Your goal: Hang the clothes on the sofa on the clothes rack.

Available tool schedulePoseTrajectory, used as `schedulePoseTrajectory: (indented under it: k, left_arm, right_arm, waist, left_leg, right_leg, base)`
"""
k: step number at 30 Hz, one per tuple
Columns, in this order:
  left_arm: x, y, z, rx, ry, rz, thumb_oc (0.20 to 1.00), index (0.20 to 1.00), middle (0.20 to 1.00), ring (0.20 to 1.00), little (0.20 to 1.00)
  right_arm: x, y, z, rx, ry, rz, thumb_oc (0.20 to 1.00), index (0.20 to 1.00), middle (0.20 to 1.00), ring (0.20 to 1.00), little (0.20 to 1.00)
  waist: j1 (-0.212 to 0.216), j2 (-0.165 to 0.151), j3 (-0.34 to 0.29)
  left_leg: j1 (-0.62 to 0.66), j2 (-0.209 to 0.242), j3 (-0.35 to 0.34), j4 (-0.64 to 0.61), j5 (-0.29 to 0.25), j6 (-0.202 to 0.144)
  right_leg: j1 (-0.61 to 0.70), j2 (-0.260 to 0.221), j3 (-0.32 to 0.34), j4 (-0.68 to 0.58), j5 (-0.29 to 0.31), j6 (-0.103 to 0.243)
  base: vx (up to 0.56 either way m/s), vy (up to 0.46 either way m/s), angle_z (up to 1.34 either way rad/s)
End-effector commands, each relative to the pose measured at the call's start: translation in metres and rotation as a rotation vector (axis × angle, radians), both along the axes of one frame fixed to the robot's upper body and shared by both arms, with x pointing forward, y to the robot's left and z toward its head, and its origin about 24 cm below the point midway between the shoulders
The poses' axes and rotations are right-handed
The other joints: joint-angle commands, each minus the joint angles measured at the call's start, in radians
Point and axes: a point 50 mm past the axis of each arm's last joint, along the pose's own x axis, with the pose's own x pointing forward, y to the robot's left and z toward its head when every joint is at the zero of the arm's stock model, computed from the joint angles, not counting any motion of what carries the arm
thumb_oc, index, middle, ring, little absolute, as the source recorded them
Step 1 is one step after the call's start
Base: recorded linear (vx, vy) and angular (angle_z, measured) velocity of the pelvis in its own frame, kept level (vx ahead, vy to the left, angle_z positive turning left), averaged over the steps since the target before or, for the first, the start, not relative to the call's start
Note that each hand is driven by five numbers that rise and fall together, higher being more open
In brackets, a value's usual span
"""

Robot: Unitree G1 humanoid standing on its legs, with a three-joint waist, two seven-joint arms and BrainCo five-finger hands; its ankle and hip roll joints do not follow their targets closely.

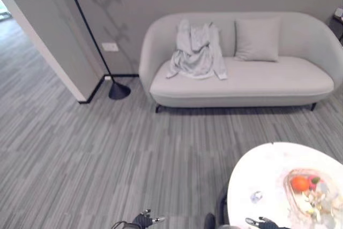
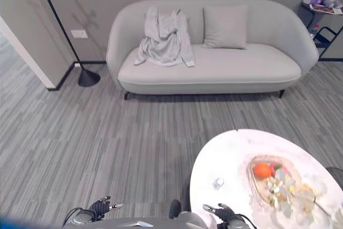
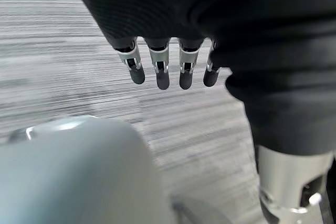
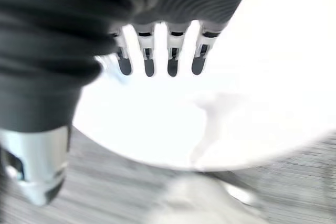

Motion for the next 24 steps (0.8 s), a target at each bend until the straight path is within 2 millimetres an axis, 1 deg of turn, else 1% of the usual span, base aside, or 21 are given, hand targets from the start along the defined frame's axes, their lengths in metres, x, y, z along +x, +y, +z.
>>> schedulePoseTrajectory:
  k: [1, 2, 3, 4, 5, 7, 8, 9, 10, 11, 12, 13, 14, 15, 16, 17, 19, 21, 22, 23, 24]
  left_arm:
    - [0.029, 0.011, 0.011, 0.023, -0.097, 0.034, 1.000, 1.000, 1.000, 1.000, 1.000]
    - [0.029, 0.012, 0.011, 0.020, -0.100, 0.046, 1.000, 1.000, 1.000, 1.000, 1.000]
    - [0.026, 0.011, 0.010, 0.014, -0.094, 0.064, 1.000, 1.000, 1.000, 1.000, 1.000]
    - [0.026, 0.011, 0.010, 0.015, -0.094, 0.064, 1.000, 1.000, 1.000, 1.000, 1.000]
    - [0.020, 0.011, 0.008, 0.017, -0.077, 0.069, 1.000, 1.000, 1.000, 1.000, 1.000]
    - [0.015, 0.012, 0.006, 0.017, -0.060, 0.070, 1.000, 1.000, 1.000, 1.000, 1.000]
    - [0.014, 0.012, 0.006, 0.017, -0.056, 0.067, 1.000, 1.000, 1.000, 1.000, 1.000]
    - [0.012, 0.012, 0.005, 0.020, -0.048, 0.061, 1.000, 1.000, 1.000, 1.000, 1.000]
    - [0.010, 0.012, 0.005, 0.017, -0.045, 0.065, 1.000, 1.000, 1.000, 1.000, 1.000]
    - [0.010, 0.012, 0.005, 0.017, -0.045, 0.065, 1.000, 1.000, 1.000, 1.000, 1.000]
    - [0.006, 0.012, 0.004, 0.018, -0.031, 0.068, 1.000, 1.000, 1.000, 1.000, 1.000]
    - [0.004, 0.013, 0.003, 0.018, -0.027, 0.078, 1.000, 1.000, 1.000, 1.000, 1.000]
    - [0.004, 0.013, 0.003, 0.018, -0.027, 0.078, 1.000, 1.000, 1.000, 1.000, 1.000]
    - [-0.004, 0.014, 0.002, 0.016, -0.008, 0.098, 1.000, 1.000, 1.000, 1.000, 1.000]
    - [-0.005, 0.015, 0.002, 0.017, -0.008, 0.100, 1.000, 1.000, 1.000, 1.000, 1.000]
    - [-0.005, 0.016, 0.002, 0.018, -0.005, 0.100, 1.000, 1.000, 1.000, 1.000, 1.000]
    - [-0.006, 0.019, 0.002, 0.029, -0.002, 0.103, 1.000, 1.000, 1.000, 1.000, 1.000]
    - [-0.005, 0.021, 0.003, 0.032, -0.008, 0.106, 1.000, 1.000, 1.000, 1.000, 1.000]
    - [-0.004, 0.022, 0.003, 0.033, -0.011, 0.104, 1.000, 1.000, 1.000, 1.000, 1.000]
    - [-0.004, 0.022, 0.003, 0.033, -0.011, 0.104, 1.000, 1.000, 1.000, 1.000, 1.000]
    - [-0.003, 0.023, 0.004, 0.034, -0.014, 0.099, 1.000, 1.000, 1.000, 1.000, 1.000]
  right_arm:
    - [0.015, 0.003, 0.003, 0.023, -0.056, -0.020, 1.000, 1.000, 1.000, 1.000, 1.000]
    - [0.017, 0.002, 0.005, 0.020, -0.065, -0.022, 1.000, 1.000, 1.000, 1.000, 1.000]
    - [0.022, 0.001, 0.006, 0.020, -0.081, -0.025, 1.000, 1.000, 1.000, 1.000, 1.000]
    - [0.022, 0.001, 0.006, 0.020, -0.081, -0.025, 1.000, 1.000, 1.000, 1.000, 1.000]
    - [0.024, 0.001, 0.007, 0.019, -0.089, -0.021, 1.000, 1.000, 1.000, 1.000, 1.000]
    - [0.022, 0.002, 0.006, 0.018, -0.084, -0.014, 1.000, 1.000, 1.000, 1.000, 1.000]
    - [0.022, 0.002, 0.006, 0.018, -0.085, -0.010, 1.000, 1.000, 1.000, 1.000, 1.000]
    - [0.021, 0.002, 0.006, 0.012, -0.080, -0.005, 1.000, 1.000, 1.000, 1.000, 1.000]
    - [0.019, 0.002, 0.005, 0.013, -0.074, -0.004, 1.000, 1.000, 1.000, 1.000, 1.000]
    - [0.019, 0.002, 0.005, 0.013, -0.074, -0.004, 1.000, 1.000, 1.000, 1.000, 1.000]
    - [0.014, 0.001, 0.004, 0.001, -0.053, 0.006, 1.000, 1.000, 1.000, 1.000, 1.000]
    - [0.014, 0.002, 0.003, 0.002, -0.047, 0.014, 1.000, 1.000, 1.000, 1.000, 1.000]
    - [0.014, 0.002, 0.003, 0.002, -0.047, 0.014, 1.000, 1.000, 1.000, 1.000, 1.000]
    - [0.007, 0.005, 0.001, 0.011, -0.026, 0.024, 1.000, 1.000, 1.000, 1.000, 1.000]
    - [0.005, 0.006, 0.000, 0.011, -0.015, 0.034, 1.000, 1.000, 1.000, 1.000, 1.000]
    - [0.003, 0.008, -0.001, 0.015, -0.010, 0.037, 1.000, 1.000, 1.000, 1.000, 1.000]
    - [0.002, 0.012, -0.002, 0.027, -0.002, 0.035, 1.000, 1.000, 1.000, 1.000, 1.000]
    - [-0.002, 0.014, -0.004, 0.035, 0.014, 0.045, 1.000, 1.000, 1.000, 1.000, 1.000]
    - [-0.004, 0.016, -0.005, 0.038, 0.023, 0.055, 1.000, 1.000, 1.000, 1.000, 1.000]
    - [-0.004, 0.016, -0.005, 0.039, 0.024, 0.055, 1.000, 1.000, 1.000, 1.000, 1.000]
    - [-0.004, 0.017, -0.005, 0.042, 0.024, 0.055, 1.000, 1.000, 1.000, 1.000, 1.000]
  waist:
    - [0.001, -0.031, 0.079]
    - [0.019, -0.043, 0.088]
    - [0.042, -0.056, 0.103]
    - [0.041, -0.059, 0.101]
    - [0.064, -0.063, 0.106]
    - [0.080, -0.051, 0.103]
    - [0.089, -0.040, 0.102]
    - [0.103, -0.024, 0.094]
    - [0.116, -0.019, 0.096]
    - [0.116, -0.019, 0.097]
    - [0.127, -0.011, 0.096]
    - [0.132, -0.005, 0.093]
    - [0.133, -0.006, 0.094]
    - [0.137, 0.007, 0.073]
    - [0.139, 0.010, 0.066]
    - [0.142, 0.005, 0.057]
    - [0.144, -0.010, 0.034]
    - [0.146, -0.026, 0.011]
    - [0.146, -0.035, 0.003]
    - [0.146, -0.036, 0.003]
    - [0.145, -0.039, -0.003]
  left_leg:
    - [0.228, -0.019, 0.086, -0.204, 0.174, 0.078]
    - [0.169, -0.038, 0.103, -0.176, 0.131, 0.094]
    - [0.073, -0.048, 0.137, -0.193, 0.085, 0.097]
    - [0.071, -0.051, 0.137, -0.196, 0.088, 0.098]
    - [-0.011, -0.070, 0.169, -0.314, 0.073, 0.096]
    - [-0.024, -0.086, 0.174, -0.519, 0.073, 0.092]
    - [-0.033, -0.100, 0.172, -0.638, 0.107, 0.082]
    - [-0.069, -0.101, 0.166, -0.736, 0.151, 0.074]
    - [-0.062, -0.120, 0.141, -0.836, 0.175, 0.070]
    - [-0.060, -0.120, 0.142, -0.837, 0.175, 0.070]
    - [-0.124, -0.140, 0.101, -0.867, 0.182, 0.047]
    - [-0.126, -0.138, 0.090, -0.867, 0.192, 0.041]
    - [-0.124, -0.139, 0.091, -0.867, 0.192, 0.041]
    - [-0.098, -0.136, 0.067, -0.867, 0.217, 0.039]
    - [-0.086, -0.135, 0.059, -0.867, 0.237, 0.038]
    - [-0.077, -0.137, 0.057, -0.867, 0.239, 0.041]
    - [-0.059, -0.143, 0.076, -0.867, 0.228, 0.052]
    - [-0.043, -0.159, 0.094, -0.867, 0.208, 0.067]
    - [-0.031, -0.170, 0.100, -0.867, 0.194, 0.077]
    - [-0.030, -0.171, 0.100, -0.867, 0.194, 0.077]
    - [-0.018, -0.180, 0.104, -0.867, 0.180, 0.088]
  right_leg:
    - [-0.015, -0.042, 0.094, -0.062, 0.069, 0.070]
    - [0.016, -0.047, 0.109, -0.062, 0.052, 0.067]
    - [0.064, -0.059, 0.127, -0.062, 0.028, 0.070]
    - [0.061, -0.062, 0.126, -0.062, 0.028, 0.070]
    - [0.102, -0.067, 0.139, -0.062, 0.002, 0.076]
    - [0.144, -0.062, 0.141, -0.062, -0.034, 0.086]
    - [0.167, -0.052, 0.139, -0.062, -0.051, 0.091]
    - [0.191, -0.035, 0.143, -0.062, -0.068, 0.089]
    - [0.221, -0.033, 0.154, -0.062, -0.085, 0.090]
    - [0.222, -0.033, 0.154, -0.062, -0.085, 0.090]
    - [0.252, -0.027, 0.172, -0.062, -0.104, 0.088]
    - [0.265, -0.025, 0.187, -0.062, -0.110, 0.090]
    - [0.267, -0.026, 0.188, -0.062, -0.111, 0.090]
    - [0.284, -0.024, 0.207, -0.062, -0.127, 0.097]
    - [0.290, -0.027, 0.217, -0.062, -0.135, 0.096]
    - [0.292, -0.036, 0.224, -0.062, -0.143, 0.102]
    - [0.296, -0.065, 0.230, -0.062, -0.144, 0.121]
    - [0.304, -0.102, 0.224, -0.062, -0.129, 0.146]
    - [0.306, -0.121, 0.221, -0.059, -0.111, 0.156]
    - [0.307, -0.122, 0.221, -0.060, -0.111, 0.156]
    - [0.298, -0.135, 0.219, -0.026, -0.107, 0.166]
  base:
    - [0.28, -0.114, -0.17]
    - [0.37, -0.083, -0.26]
    - [0.37, -0.083, -0.26]
    - [0.48, -0.024, -0.06]
    - [0.36, 0.045, 0.18]
    - [0.45, 0.095, 0.12]
    - [0.46, 0.104, -0.07]
    - [0.49, 0.091, -0.09]
    - [0.32, 0.060, -0.03]
    - [0.39, 0.081, -0.07]
    - [0.36, 0.093, -0.18]
    - [0.36, 0.093, -0.39]
    - [0.36, 0.153, -0.49]
    - [0.34, 0.172, -0.55]
    - [0.44, 0.234, -0.76]
    - [0.31, 0.192, -0.78]
    - [0.33, 0.197, -0.55]
    - [0.33, 0.206, -0.16]
    - [0.22, 0.141, -0.08]
    - [0.21, 0.144, -0.02]
    - [0.28, 0.239, 0.05]
